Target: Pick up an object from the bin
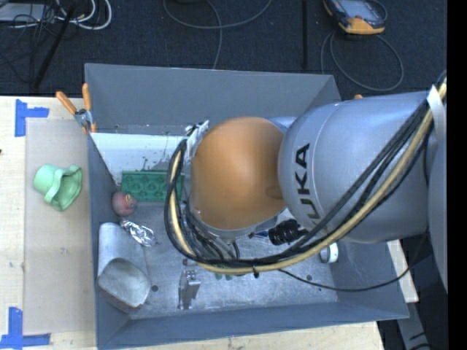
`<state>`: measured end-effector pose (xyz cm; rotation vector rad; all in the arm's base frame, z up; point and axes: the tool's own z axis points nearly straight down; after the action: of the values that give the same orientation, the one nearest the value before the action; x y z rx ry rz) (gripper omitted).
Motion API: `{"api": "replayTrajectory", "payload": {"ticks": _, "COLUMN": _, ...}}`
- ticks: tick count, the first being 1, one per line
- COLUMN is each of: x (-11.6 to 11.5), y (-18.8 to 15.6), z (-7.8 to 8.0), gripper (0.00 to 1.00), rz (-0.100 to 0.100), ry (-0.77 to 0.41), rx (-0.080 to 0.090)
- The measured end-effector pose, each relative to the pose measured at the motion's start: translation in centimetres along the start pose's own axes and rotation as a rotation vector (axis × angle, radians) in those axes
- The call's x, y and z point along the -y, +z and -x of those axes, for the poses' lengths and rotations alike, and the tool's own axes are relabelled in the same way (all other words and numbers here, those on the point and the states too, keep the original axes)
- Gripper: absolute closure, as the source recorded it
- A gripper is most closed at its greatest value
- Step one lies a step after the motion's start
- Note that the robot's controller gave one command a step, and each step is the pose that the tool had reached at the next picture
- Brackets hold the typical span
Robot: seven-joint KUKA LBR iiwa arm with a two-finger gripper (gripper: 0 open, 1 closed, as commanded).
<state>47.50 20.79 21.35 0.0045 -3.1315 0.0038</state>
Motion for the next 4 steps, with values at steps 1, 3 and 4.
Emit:
{"api": "replayTrajectory", "payload": {"ticks": 1, "x": 12.8, "y": 3.0, "z": 1.9, "gripper": 0.0, "rz": -0.002, "ry": -0.014, "rx": 0.006}}
{"api": "replayTrajectory", "payload": {"ticks": 3, "x": 25.0, "y": 14.2, "z": 14.2, "gripper": 0.0, "rz": 0.003, "ry": -0.171, "rx": 0.014}}
{"api": "replayTrajectory", "payload": {"ticks": 4, "x": 22.2, "y": 14.1, "z": 14.6, "gripper": 0.0, "rz": 0.002, "ry": 0.174, "rx": 0.009}}
